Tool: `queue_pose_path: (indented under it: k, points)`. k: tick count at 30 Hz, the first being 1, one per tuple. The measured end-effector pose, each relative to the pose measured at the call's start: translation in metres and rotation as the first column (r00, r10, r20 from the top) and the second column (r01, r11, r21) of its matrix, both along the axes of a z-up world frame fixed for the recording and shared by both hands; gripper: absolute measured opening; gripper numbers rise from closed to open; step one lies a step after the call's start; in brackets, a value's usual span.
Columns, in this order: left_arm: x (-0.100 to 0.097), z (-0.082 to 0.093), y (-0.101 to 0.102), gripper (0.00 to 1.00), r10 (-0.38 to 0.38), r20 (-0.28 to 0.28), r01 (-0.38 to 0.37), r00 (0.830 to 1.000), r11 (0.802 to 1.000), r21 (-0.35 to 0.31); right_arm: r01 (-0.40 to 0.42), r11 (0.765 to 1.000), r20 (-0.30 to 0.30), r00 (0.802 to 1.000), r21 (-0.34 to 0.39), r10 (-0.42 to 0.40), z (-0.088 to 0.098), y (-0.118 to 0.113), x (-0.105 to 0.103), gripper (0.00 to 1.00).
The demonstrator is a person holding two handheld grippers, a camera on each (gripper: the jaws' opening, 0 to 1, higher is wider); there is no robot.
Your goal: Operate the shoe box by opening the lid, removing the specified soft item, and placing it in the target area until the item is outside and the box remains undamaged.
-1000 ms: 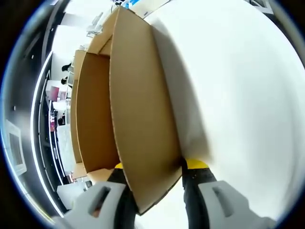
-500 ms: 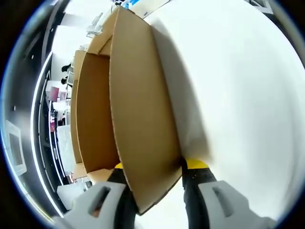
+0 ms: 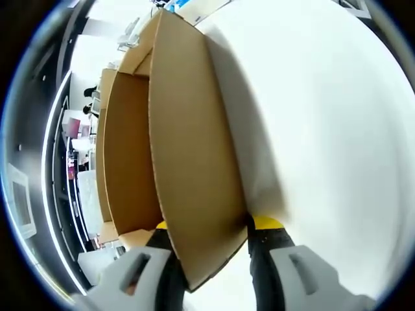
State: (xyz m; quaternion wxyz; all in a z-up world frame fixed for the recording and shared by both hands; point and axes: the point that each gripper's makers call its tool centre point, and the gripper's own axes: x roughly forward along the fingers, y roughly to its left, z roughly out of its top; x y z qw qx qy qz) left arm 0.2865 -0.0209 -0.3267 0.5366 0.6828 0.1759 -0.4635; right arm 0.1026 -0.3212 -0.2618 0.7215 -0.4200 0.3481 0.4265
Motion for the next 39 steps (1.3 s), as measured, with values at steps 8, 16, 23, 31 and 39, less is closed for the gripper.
queue_pose_path:
  k: [8,16,23,31,39]
  points:
    - [0.000,0.000,-0.001,0.34,-0.010,-0.002,0.010,1.000,1.000,0.000,0.076,0.981,0.087,0.992,0.178,-0.093,0.056,0.037,0.030,0.30]
    - [0.000,0.000,-0.001,0.34,-0.011,0.000,0.011,1.000,1.000,0.000,0.206,0.936,0.164,0.952,0.285,-0.260,0.105,0.051,0.079,0.38]
    - [0.000,0.000,-0.001,0.34,-0.011,0.000,0.011,1.000,1.000,-0.002,0.365,0.844,0.123,0.889,0.393,-0.441,0.131,0.056,0.154,0.47]
    - [0.000,-0.001,-0.001,0.34,-0.014,-0.002,0.014,1.000,1.000,-0.002,0.445,0.739,0.124,0.810,0.505,-0.573,0.164,0.053,0.249,0.48]
    - [0.000,0.000,0.000,0.34,-0.014,-0.001,0.014,1.000,1.000,-0.002,0.579,0.683,0.088,0.731,0.446,-0.677,0.140,0.038,0.320,0.48]
